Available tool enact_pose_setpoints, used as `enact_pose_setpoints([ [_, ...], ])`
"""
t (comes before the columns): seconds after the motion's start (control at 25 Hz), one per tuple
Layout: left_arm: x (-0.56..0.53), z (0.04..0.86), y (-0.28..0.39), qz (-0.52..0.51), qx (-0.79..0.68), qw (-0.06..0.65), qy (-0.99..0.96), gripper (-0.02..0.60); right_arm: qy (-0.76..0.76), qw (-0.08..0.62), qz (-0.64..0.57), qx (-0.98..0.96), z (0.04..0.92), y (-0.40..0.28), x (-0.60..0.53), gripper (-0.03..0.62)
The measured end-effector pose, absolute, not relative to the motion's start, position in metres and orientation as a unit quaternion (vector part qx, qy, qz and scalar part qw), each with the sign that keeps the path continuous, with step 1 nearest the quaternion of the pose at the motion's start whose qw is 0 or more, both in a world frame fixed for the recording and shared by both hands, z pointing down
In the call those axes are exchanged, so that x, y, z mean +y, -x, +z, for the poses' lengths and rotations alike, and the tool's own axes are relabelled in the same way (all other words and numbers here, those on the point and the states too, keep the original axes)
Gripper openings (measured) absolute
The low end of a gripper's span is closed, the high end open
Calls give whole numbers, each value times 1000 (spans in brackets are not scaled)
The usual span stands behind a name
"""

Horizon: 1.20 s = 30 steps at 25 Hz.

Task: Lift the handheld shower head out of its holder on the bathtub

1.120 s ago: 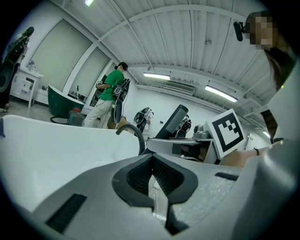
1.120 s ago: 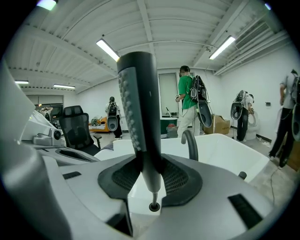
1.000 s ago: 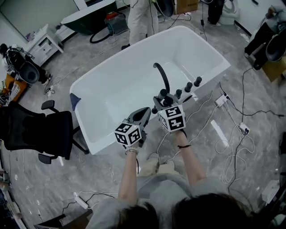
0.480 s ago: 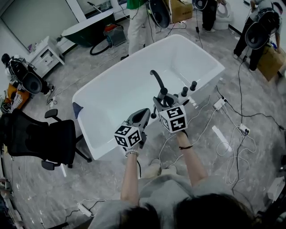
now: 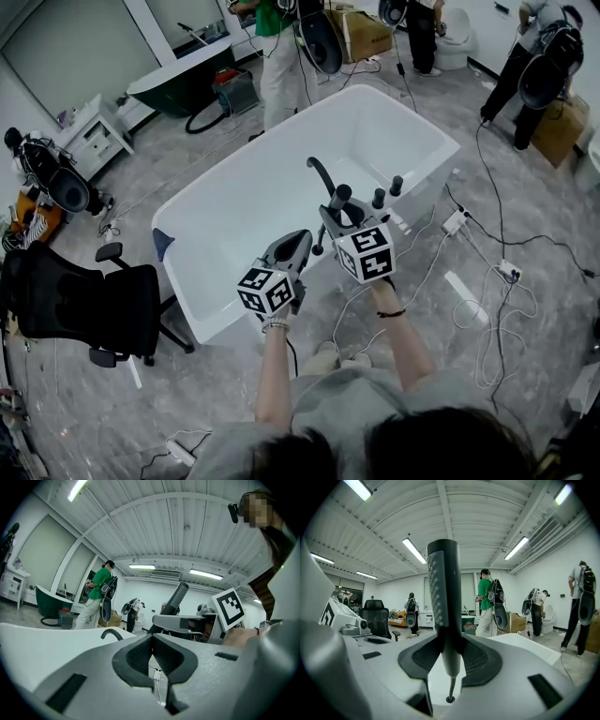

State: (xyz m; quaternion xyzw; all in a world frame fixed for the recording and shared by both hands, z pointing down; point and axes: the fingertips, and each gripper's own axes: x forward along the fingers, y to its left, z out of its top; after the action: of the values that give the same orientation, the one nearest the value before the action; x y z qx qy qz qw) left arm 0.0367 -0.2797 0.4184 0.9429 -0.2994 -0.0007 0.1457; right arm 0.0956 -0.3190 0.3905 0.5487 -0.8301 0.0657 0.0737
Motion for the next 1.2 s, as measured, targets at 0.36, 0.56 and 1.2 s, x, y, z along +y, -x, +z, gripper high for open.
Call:
enact_pose_setpoints([
  [0.36,-261,390,-46,-16,-300,115,-947,5,-549,55,43,-833,361,-107,-296,132],
  [0.56,-248,381,-49,-22,-305,101,-947,5,-546,50,35,-835,352,-110,-282,132],
  [1.2,-229,365,-61,-40,-310,83,-946,5,-534,40,18,-845,337,-113,-258,132],
])
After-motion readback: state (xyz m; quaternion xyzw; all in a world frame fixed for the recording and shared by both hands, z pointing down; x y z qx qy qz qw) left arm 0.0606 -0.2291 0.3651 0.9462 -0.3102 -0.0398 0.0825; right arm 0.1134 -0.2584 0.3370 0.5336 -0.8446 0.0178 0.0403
